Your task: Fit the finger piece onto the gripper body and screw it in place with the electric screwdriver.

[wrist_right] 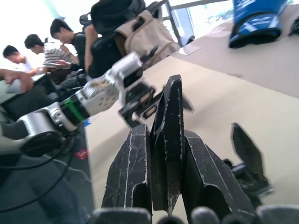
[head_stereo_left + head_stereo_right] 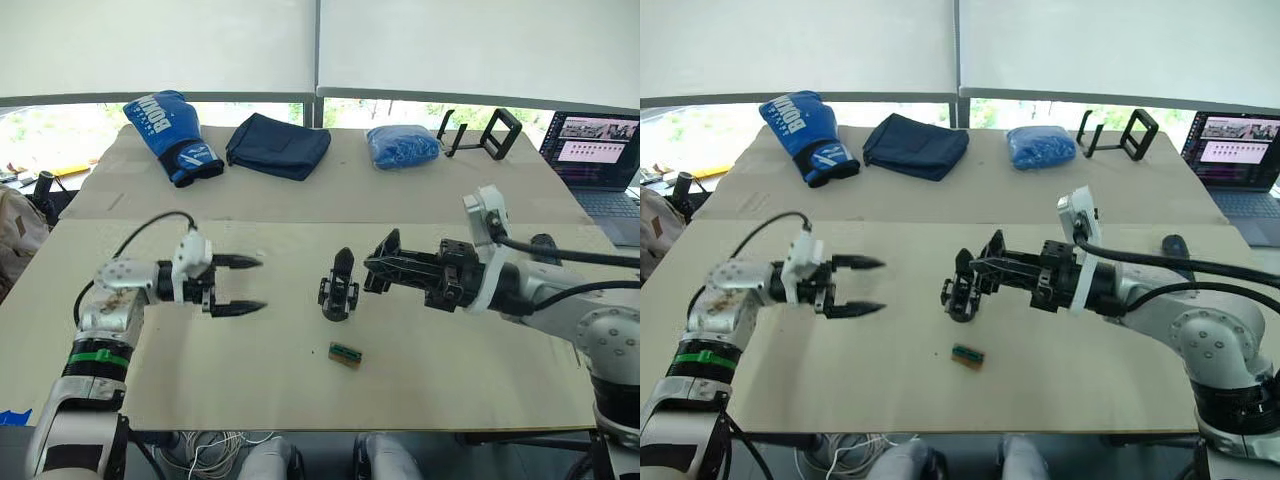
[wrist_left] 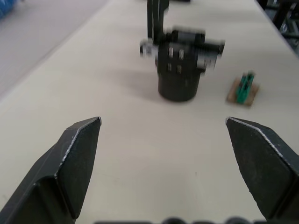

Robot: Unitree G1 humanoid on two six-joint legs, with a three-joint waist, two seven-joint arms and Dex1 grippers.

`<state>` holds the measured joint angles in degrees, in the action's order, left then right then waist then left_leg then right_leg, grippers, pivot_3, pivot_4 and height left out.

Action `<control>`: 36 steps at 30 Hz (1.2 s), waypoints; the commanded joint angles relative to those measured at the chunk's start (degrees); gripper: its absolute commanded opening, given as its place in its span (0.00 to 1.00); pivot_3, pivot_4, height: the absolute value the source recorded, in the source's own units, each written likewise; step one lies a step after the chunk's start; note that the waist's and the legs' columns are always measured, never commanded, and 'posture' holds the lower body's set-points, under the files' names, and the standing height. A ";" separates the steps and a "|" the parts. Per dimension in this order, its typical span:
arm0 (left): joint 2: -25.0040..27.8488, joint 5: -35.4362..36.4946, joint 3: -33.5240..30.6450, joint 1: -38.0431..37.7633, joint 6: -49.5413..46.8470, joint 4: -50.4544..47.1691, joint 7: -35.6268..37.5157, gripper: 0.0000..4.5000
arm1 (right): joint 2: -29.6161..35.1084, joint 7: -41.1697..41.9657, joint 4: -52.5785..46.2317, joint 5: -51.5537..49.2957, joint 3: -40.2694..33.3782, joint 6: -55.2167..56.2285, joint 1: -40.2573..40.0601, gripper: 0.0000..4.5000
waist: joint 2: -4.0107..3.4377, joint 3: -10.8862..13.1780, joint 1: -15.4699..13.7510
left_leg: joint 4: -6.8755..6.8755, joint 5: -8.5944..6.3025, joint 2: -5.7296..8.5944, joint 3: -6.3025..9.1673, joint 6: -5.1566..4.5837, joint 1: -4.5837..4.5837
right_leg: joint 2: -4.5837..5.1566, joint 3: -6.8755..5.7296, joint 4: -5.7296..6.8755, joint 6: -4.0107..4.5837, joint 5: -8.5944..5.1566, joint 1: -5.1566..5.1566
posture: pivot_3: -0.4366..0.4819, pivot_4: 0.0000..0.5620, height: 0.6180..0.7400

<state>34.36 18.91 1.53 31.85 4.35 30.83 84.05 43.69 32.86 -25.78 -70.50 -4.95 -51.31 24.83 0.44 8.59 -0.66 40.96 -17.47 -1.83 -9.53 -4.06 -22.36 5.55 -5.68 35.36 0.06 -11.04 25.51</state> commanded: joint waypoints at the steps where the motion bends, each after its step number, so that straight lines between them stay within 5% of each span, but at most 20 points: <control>1: -3.81 -1.54 1.77 1.46 3.74 1.64 -0.65 1.00 | -1.95 5.92 -1.30 8.52 0.80 8.36 -1.61 0.09 | 0.01 0.00 -0.06 | 0.03 0.00 0.00 0.00 0.00 -0.01 | 0.00 -0.01 0.00 0.00 0.00 0.00 | 0.48 0.27 1.00; 5: -8.16 -3.34 3.60 3.42 4.71 4.19 -1.42 1.00 | -2.78 11.47 -1.45 16.22 2.80 13.86 -4.19 0.09 | 0.02 0.01 0.00 | 0.03 -0.01 0.02 0.01 -0.04 -0.05 | -0.02 -0.03 -0.03 -0.02 0.01 -0.01 | 0.48 0.27 1.00; 19: -18.07 -9.20 7.11 11.29 10.29 18.11 -3.27 1.00 | -4.51 14.32 -3.05 19.34 2.17 14.16 -6.78 0.09 | 0.04 0.02 0.18 | 0.08 -0.03 -0.01 0.07 -0.08 0.02 | -0.04 0.01 0.02 0.00 0.03 -0.04 | 0.48 0.27 1.00; 36: -21.44 -12.79 7.93 12.16 15.27 21.71 -6.12 1.00 | -4.22 13.55 -5.45 18.17 1.15 12.51 -8.62 0.09 | 0.05 0.02 0.02 | 0.35 -0.21 -0.01 0.10 -0.39 0.01 | 0.08 -0.06 0.02 0.00 0.04 -0.16 | 0.48 0.27 1.00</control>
<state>13.21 6.84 9.18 43.19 18.77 52.42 78.30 39.16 46.13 -28.97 -50.84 -1.87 -38.61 16.36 0.49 8.60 -0.64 41.32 -17.70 -1.84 -9.43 -4.48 -22.35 5.65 -5.75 35.38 0.06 -11.00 25.34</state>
